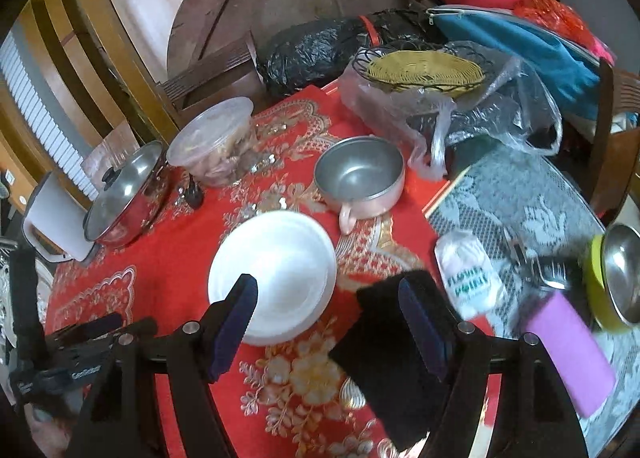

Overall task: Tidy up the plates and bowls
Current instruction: 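Move the left gripper to the white bowl beside the steel cup, then close the left gripper on the rim of the white bowl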

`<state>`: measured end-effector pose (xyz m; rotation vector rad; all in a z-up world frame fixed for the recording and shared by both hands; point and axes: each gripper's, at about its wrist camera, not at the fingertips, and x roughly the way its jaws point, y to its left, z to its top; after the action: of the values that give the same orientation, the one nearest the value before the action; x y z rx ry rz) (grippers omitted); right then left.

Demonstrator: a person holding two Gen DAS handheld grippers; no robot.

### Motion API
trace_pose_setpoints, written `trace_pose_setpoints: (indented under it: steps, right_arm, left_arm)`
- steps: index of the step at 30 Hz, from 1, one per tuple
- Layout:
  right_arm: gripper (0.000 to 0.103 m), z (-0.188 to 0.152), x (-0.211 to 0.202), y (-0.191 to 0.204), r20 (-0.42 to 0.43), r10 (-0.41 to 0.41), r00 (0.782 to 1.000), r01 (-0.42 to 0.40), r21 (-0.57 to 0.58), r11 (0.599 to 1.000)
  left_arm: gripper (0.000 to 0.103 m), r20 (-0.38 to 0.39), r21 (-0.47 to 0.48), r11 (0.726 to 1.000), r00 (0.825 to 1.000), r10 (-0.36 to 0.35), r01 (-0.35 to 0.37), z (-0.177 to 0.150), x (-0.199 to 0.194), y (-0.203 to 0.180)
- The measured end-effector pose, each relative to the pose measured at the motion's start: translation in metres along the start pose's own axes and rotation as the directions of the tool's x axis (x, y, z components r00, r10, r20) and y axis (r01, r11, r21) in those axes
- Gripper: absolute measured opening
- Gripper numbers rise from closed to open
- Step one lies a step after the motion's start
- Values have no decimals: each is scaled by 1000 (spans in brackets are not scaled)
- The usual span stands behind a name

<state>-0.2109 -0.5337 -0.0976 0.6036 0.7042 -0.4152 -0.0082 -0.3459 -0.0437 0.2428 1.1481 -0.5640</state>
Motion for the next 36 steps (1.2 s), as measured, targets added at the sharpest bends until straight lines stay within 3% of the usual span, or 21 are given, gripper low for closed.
trace_pose_setpoints:
  steps: [9, 14, 22, 28, 30, 31, 36]
  right_arm:
    - [74, 18, 27, -1, -14, -4, 1000, 3, -61, 998]
    - [46, 19, 43, -7, -42, 8, 999, -11, -59, 998]
    - [45, 10, 74, -11, -131, 34, 991, -40, -41, 998]
    - [27, 3, 90, -14, -181, 78, 980, -80, -3, 997]
    - [20, 2, 91, -15, -192, 92, 977, -92, 12, 996]
    - [16, 2, 92, -16, -196, 98, 976, -96, 22, 995]
    - [10, 1, 86, -9, -199, 131, 971, -128, 26, 991]
  left_arm:
    - [81, -19, -10, 1000, 1000, -6, 6, 25, 22, -17]
    - [81, -33, -11, 1000, 999, -26, 26, 32, 37, -23]
    - [81, -86, -25, 998, 994, -61, 59, 33, 62, -27]
    - [80, -105, -12, 995, 989, -102, 101, 30, 68, -37]
    - [67, -106, -5, 994, 988, -110, 110, 28, 67, -40]
    - [53, -119, -11, 993, 986, -117, 117, 27, 67, -41]
    - [21, -138, -17, 989, 979, -151, 150, 24, 64, -44]
